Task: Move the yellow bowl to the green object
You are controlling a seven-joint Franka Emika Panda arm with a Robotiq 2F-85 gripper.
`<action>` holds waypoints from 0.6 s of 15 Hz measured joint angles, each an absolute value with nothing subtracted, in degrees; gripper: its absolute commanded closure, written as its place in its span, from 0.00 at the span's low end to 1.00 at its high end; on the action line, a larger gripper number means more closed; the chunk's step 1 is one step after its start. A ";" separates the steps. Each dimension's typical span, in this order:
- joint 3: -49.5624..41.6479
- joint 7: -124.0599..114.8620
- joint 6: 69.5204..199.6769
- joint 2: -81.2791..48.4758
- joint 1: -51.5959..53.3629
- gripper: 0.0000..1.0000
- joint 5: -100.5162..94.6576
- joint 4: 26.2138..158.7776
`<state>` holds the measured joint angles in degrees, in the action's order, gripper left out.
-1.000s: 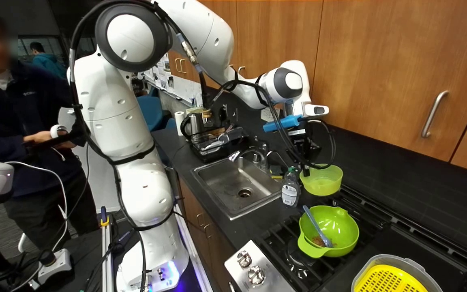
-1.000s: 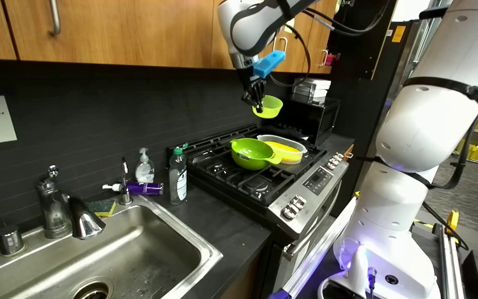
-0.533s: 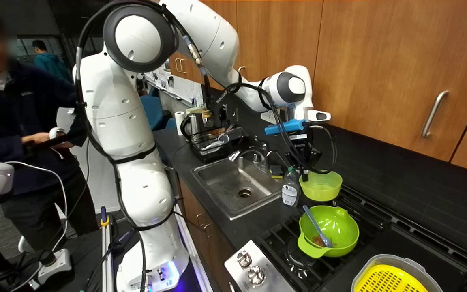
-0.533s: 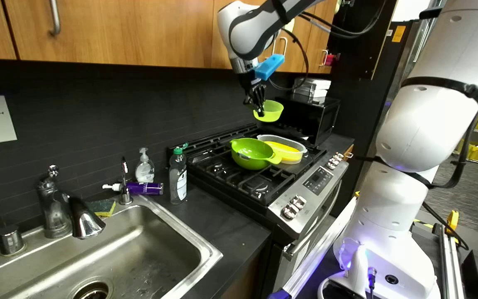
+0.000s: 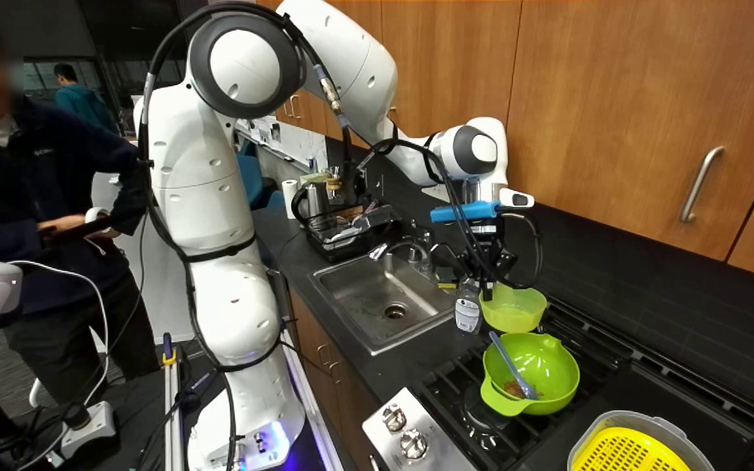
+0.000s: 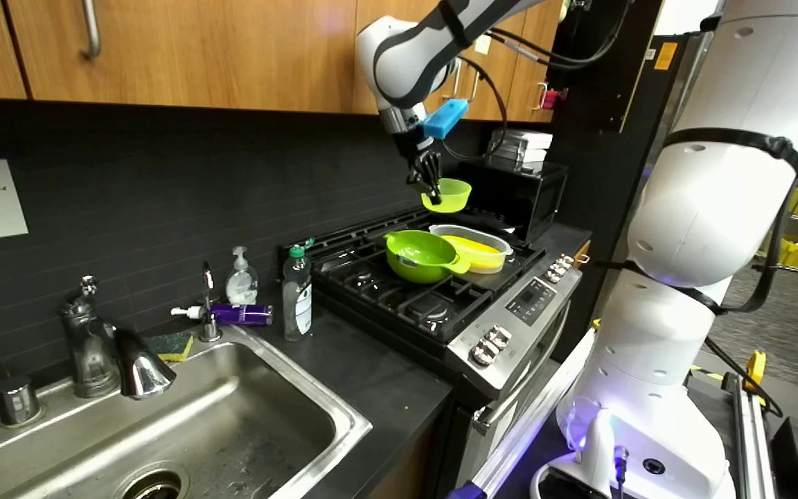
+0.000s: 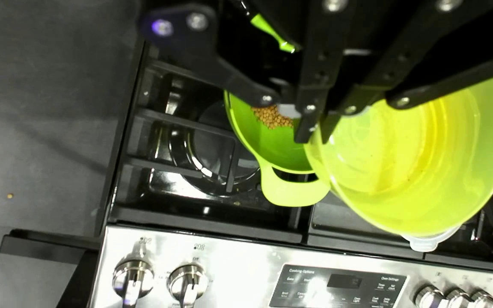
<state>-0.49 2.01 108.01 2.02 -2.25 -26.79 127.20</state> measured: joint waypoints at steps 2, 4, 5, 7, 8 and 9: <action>-0.44 3.48 107.27 1.25 -2.09 0.83 -26.79 126.57; -0.25 4.40 106.66 0.62 -2.05 0.67 -26.79 125.99; -0.18 4.71 106.37 0.35 -2.02 0.60 -26.79 125.71; -0.11 5.15 105.80 -0.01 -1.93 0.47 -26.80 125.19; -0.11 5.28 105.59 -0.09 -1.84 0.41 -26.80 124.99; -0.10 5.40 105.44 -0.16 -1.81 0.34 -26.80 124.82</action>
